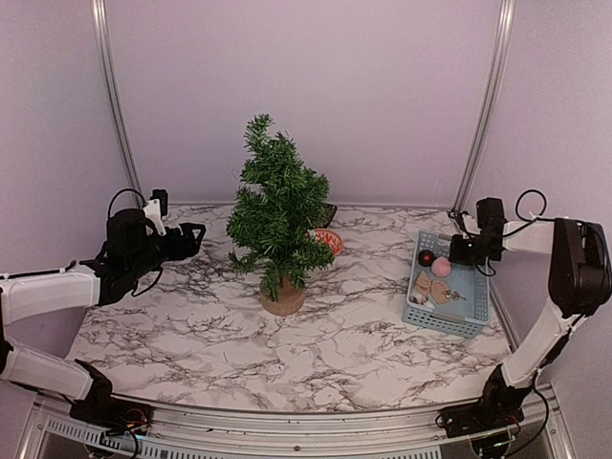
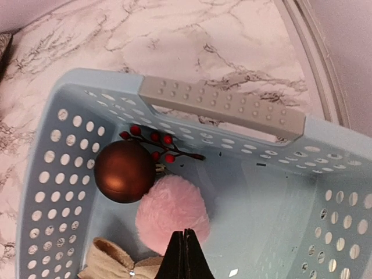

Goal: Decorate the small christmas tree

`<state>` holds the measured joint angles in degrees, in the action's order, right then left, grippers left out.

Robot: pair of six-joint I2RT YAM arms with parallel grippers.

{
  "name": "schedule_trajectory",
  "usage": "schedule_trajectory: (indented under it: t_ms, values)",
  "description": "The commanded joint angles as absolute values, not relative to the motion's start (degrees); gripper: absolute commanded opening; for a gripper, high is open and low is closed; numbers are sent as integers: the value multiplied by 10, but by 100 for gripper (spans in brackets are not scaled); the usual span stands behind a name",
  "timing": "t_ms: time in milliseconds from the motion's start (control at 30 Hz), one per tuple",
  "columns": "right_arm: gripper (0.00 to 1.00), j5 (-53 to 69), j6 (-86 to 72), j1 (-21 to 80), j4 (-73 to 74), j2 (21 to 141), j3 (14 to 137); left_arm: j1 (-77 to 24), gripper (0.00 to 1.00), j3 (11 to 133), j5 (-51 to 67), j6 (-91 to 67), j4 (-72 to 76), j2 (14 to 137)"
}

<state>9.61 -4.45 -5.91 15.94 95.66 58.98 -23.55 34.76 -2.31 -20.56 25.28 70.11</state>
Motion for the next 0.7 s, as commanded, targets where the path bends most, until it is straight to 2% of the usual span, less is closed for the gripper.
schedule_trajectory:
  t_ms: [0,267,467,567,667]
  values:
    - [0,120,-48,-62,158,894,596,-233,80,362,-18,-211,251,699]
    - [0,144,-50,-52,156,833,588,-233,81,355,-39,-213,251,674]
    - [0,116,-64,-51,173,818,574,-232,82,355,-40,-208,251,658]
    - [13,146,-83,-70,142,821,529,-232,82,354,-34,-210,251,659]
    - [18,135,-90,-78,123,833,508,-233,82,356,-27,-211,251,664]
